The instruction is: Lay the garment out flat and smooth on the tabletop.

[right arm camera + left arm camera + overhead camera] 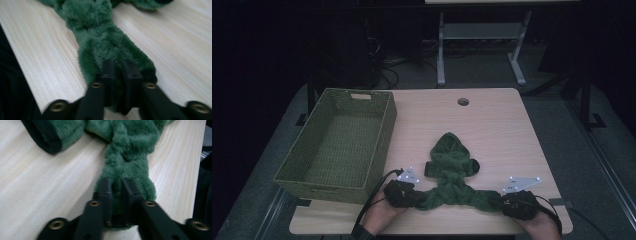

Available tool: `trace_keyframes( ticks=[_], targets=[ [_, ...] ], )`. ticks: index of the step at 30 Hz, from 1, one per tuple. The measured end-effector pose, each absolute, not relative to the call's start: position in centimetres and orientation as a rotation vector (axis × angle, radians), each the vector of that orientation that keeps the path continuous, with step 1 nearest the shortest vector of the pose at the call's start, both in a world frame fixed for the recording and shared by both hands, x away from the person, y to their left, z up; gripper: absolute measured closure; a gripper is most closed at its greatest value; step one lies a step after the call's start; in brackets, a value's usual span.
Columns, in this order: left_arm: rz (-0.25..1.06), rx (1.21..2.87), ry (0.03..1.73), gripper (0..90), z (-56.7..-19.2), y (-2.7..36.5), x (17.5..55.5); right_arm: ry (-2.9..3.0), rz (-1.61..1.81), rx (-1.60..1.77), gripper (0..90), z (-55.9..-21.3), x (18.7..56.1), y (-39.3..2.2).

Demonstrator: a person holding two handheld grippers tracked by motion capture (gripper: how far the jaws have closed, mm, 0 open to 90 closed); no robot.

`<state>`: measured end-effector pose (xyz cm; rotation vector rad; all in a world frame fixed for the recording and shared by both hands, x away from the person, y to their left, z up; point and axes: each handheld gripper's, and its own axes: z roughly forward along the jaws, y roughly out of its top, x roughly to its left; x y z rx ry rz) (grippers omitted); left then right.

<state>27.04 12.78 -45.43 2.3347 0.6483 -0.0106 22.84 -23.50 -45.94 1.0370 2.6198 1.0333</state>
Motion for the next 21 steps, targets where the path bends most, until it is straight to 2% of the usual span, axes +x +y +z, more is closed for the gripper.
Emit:
trace_keyframes(
  ticks=[4, 10, 16, 21],
  targets=[
    [0.031, 2.304, 0.681, 64.5, -44.6, 12.9, 27.3, 2.578, 1.069, 1.031, 71.0, -45.1, 22.9, -23.3],
    [0.062, 2.250, 0.714, 57.0, -43.0, 13.0, 28.8, 2.525, 1.127, 1.013, 69.2, -43.6, 24.3, -23.3],
    [0.074, 2.211, 0.747, 54.4, -42.4, 12.4, 30.5, 2.498, 1.154, 1.017, 67.5, -43.1, 26.3, -22.9],
    [0.120, 2.194, 0.756, 55.6, -41.7, 11.8, 31.9, 2.477, 1.169, 1.013, 67.5, -42.4, 27.9, -22.2]
  ],
)
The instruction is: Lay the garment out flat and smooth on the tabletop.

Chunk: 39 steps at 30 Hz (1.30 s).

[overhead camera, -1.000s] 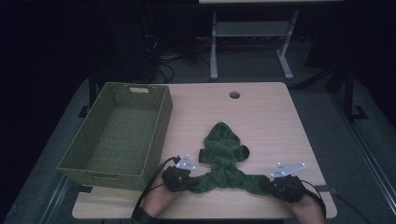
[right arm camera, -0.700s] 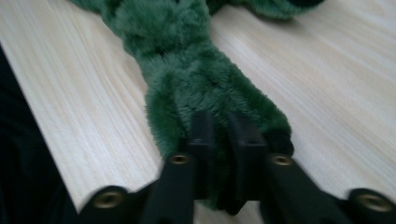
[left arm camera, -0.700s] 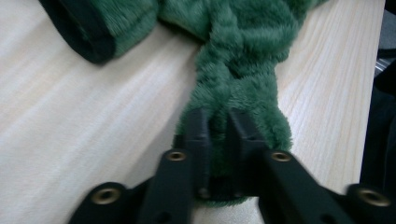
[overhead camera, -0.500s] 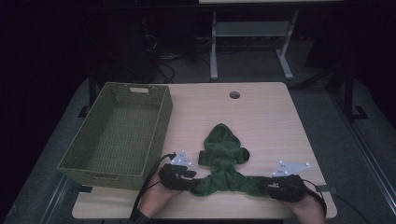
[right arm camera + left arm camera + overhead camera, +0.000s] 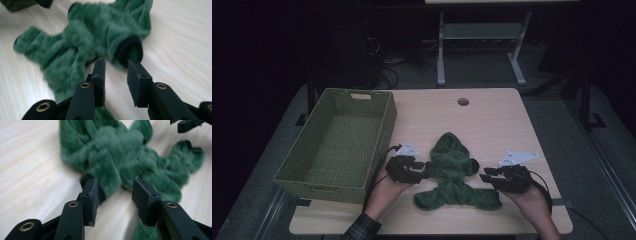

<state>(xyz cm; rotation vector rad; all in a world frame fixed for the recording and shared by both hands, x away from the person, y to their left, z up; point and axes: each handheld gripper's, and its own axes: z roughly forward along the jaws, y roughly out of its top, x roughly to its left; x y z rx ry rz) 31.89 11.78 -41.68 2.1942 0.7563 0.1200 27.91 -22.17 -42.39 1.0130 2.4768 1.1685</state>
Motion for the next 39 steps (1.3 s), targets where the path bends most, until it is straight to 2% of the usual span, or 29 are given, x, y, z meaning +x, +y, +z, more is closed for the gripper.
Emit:
trace_keyframes(
  ticks=[3, 9, 16, 18, 19, 21, 23, 24, 28, 32, 39],
  targets=[
    [0.159, 2.171, 0.774, 55.7, -41.3, 11.5, 33.1, 2.472, 1.161, 1.011, 66.3, -41.9, 29.2, -21.5],
    [0.154, 2.174, 0.787, 54.8, -41.9, 10.9, 34.7, 2.467, 1.168, 1.031, 64.3, -41.8, 31.4, -20.8],
    [0.101, 2.238, 0.775, 43.7, -43.7, 10.2, 34.9, 2.512, 1.153, 1.110, 47.4, -43.3, 32.5, -20.4],
    [0.081, 2.249, 0.779, 46.2, -44.4, 9.9, 35.1, 2.534, 1.135, 1.136, 49.1, -44.1, 33.0, -20.4],
    [0.079, 2.268, 0.767, 50.6, -44.8, 9.8, 35.2, 2.542, 1.137, 1.146, 52.5, -44.5, 33.2, -20.3],
    [0.058, 2.282, 0.760, 65.8, -45.4, 9.5, 35.2, 2.565, 1.140, 1.152, 69.2, -45.1, 33.4, -20.2],
    [0.053, 2.288, 0.749, 78.0, -45.6, 9.3, 35.2, 2.571, 1.133, 1.127, 79.3, -45.3, 33.6, -20.1],
    [0.060, 2.292, 0.748, 80.4, -45.7, 9.2, 35.2, 2.571, 1.129, 1.123, 81.8, -45.2, 33.6, -20.0],
    [0.092, 2.305, 0.760, 83.4, -45.1, 10.0, 35.2, 2.563, 1.055, 1.120, 84.5, -44.9, 33.3, -20.5],
    [0.065, 2.276, 0.778, 83.9, -45.1, 10.2, 35.0, 2.579, 1.027, 1.180, 85.2, -45.0, 32.2, -21.6],
    [0.123, 2.348, 0.745, 80.6, -45.6, 9.3, 34.8, 2.567, 1.019, 1.226, 83.7, -45.6, 31.5, -21.8]
  ],
)
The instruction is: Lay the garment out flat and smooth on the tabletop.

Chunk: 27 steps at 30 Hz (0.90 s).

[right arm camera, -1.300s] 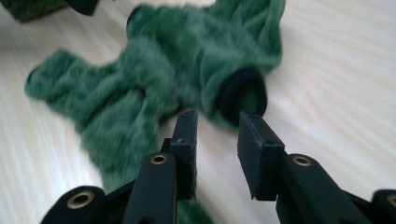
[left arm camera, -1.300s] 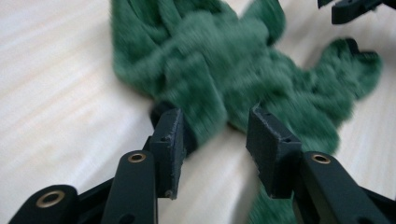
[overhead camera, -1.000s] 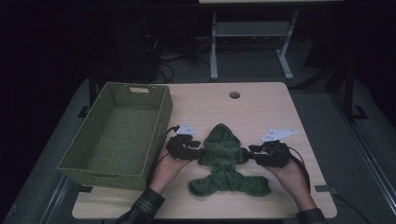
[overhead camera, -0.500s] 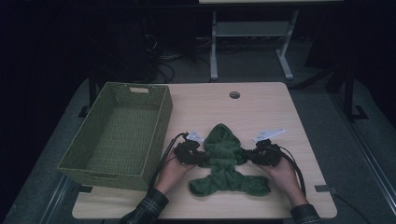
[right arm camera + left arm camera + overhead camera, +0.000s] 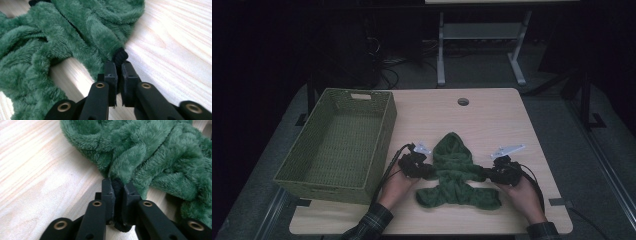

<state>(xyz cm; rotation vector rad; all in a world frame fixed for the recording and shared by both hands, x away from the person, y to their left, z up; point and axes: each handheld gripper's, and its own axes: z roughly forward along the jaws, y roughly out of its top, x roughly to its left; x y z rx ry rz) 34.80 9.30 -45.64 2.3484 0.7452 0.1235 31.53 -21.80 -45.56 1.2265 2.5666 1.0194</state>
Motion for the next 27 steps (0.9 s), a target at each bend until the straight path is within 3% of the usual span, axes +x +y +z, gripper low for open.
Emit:
trace_keyframes(
  ticks=[4, 7, 15, 27],
  targets=[
    [0.138, 2.330, 0.759, 62.9, -44.8, 9.6, 34.6, 2.563, 1.061, 1.198, 67.6, -45.2, 31.5, -22.0],
    [0.166, 2.293, 0.750, 54.0, -43.4, 9.9, 34.5, 2.527, 1.102, 1.178, 62.1, -44.3, 31.5, -22.3],
    [0.216, 2.244, 0.785, 54.0, -41.9, 9.6, 36.6, 2.450, 1.171, 1.147, 64.6, -42.6, 33.9, -21.9],
    [0.155, 2.226, 0.845, 54.5, -44.1, 8.6, 40.9, 2.502, 1.132, 1.176, 66.3, -44.1, 39.2, -19.2]
  ],
)
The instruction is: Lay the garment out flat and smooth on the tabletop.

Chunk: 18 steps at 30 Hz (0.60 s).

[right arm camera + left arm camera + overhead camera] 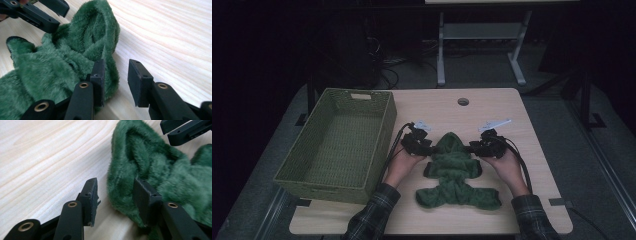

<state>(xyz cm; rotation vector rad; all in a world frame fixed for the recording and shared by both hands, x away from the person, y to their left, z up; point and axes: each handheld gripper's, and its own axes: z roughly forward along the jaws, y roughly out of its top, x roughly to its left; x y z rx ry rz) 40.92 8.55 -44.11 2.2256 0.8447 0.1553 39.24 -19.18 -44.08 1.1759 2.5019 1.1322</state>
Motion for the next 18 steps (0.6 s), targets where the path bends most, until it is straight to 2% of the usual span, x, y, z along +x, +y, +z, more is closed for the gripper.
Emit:
trace_keyframes(
  ticks=[6, 9, 12, 13, 15, 18],
  targets=[
    [0.126, 2.247, 0.864, 54.9, -45.3, 8.5, 41.5, 2.550, 1.100, 1.181, 71.1, -45.3, 39.9, -18.5],
    [0.105, 2.265, 0.861, 59.9, -45.7, 8.4, 41.6, 2.567, 1.091, 1.181, 75.7, -45.7, 40.0, -18.5],
    [0.093, 2.300, 0.834, 71.1, -46.1, 8.0, 41.4, 2.581, 1.083, 1.172, 84.9, -45.9, 39.8, -18.4],
    [0.089, 2.306, 0.830, 77.6, -46.1, 7.9, 41.3, 2.583, 1.077, 1.165, 86.1, -45.9, 39.7, -18.4],
    [0.098, 2.328, 0.816, 85.0, -46.0, 7.7, 41.2, 2.586, 1.067, 1.162, 86.8, -45.8, 39.6, -18.4],
    [0.122, 2.327, 0.814, 87.4, -45.8, 7.7, 41.0, 2.579, 1.066, 1.147, 87.3, -45.5, 39.4, -18.5]
  ],
)
